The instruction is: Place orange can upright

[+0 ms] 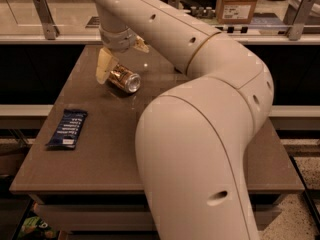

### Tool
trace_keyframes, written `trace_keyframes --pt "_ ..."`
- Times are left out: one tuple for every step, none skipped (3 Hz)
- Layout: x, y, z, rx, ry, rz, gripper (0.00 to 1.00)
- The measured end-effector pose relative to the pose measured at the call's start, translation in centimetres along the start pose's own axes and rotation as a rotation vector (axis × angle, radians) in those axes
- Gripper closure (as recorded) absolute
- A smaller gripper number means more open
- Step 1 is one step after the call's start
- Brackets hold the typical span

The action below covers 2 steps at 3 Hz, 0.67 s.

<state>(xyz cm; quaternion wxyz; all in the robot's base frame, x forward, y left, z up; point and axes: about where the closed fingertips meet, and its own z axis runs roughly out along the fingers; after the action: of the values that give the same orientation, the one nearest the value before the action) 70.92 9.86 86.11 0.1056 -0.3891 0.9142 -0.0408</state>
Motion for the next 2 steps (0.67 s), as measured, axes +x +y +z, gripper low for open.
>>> trace_keyframes --pt "0.46 -0.81 0.50 -0.001 0.005 0.025 0.00" --pt "0.68 0.01 1.20 -0.030 0.010 -0.001 0.00"
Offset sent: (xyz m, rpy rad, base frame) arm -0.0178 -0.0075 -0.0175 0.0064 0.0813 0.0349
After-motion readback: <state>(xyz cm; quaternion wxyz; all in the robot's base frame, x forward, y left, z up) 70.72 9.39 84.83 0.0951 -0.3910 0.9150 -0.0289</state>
